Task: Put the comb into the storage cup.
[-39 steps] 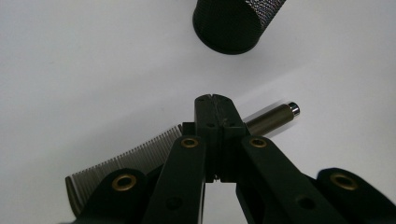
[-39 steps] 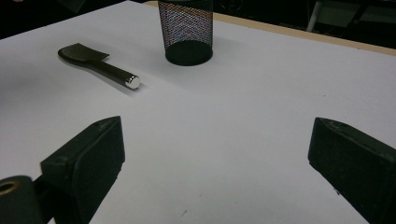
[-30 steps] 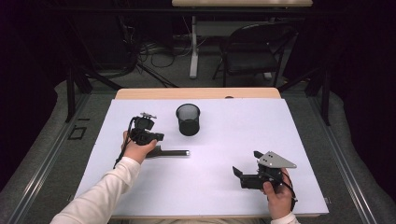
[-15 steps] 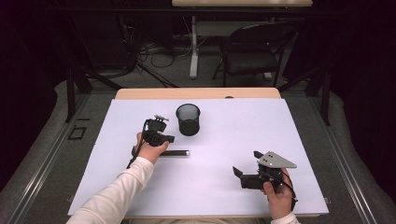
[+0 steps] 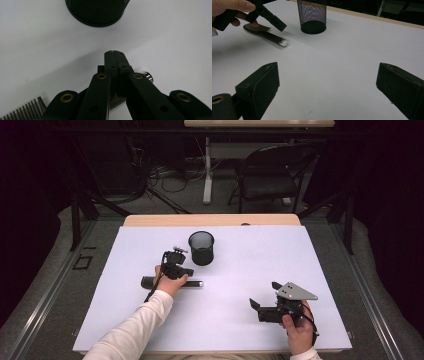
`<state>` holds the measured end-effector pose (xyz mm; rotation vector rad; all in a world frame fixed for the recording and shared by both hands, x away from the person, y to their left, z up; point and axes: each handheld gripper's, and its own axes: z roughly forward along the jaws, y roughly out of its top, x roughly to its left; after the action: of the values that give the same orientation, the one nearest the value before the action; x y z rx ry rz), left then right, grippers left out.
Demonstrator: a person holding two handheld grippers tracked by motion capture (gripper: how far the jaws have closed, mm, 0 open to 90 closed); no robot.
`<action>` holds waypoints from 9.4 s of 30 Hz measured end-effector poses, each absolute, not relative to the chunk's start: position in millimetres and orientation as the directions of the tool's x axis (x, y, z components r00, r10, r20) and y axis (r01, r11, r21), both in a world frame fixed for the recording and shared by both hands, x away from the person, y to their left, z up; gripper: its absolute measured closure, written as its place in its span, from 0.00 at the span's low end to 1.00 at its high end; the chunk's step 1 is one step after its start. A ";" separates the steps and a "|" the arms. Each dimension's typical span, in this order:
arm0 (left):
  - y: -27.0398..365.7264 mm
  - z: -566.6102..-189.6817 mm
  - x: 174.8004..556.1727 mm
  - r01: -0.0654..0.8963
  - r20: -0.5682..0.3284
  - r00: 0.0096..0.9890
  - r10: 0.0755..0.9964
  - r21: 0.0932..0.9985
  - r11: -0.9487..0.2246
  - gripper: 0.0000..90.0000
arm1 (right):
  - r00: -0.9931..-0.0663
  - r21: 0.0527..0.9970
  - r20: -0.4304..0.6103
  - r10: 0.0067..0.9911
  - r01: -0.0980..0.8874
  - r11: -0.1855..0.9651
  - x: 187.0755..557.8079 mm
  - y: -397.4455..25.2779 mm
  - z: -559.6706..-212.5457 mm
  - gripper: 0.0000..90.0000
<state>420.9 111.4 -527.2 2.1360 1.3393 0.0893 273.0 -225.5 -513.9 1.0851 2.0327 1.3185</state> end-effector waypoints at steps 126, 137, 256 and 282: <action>161.8 -512.7 367.1 0.812 -0.200 0.502 0.841 0.445 -0.378 0.90 | -0.576 0.903 0.027 0.817 0.365 0.227 272.7 -224.0 -514.8 0.09; 166.0 -508.9 371.9 0.842 -0.188 0.446 0.875 0.418 -0.340 0.68 | -0.576 0.902 0.026 0.817 0.365 0.229 272.9 -223.9 -515.1 0.09; 145.6 -524.7 383.1 0.970 -0.207 0.232 0.950 0.120 -0.210 0.75 | -0.601 0.892 0.035 0.798 0.379 0.247 274.2 -223.2 -517.2 0.16; 146.1 -525.3 384.8 0.980 -0.212 0.189 0.959 0.106 -0.169 0.79 | -0.602 0.889 0.035 0.798 0.384 0.251 274.3 -223.6 -517.5 0.16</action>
<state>384.8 146.1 -525.3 2.2438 1.8674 -0.1403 274.3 -223.6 -517.5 1.0757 2.1029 1.3085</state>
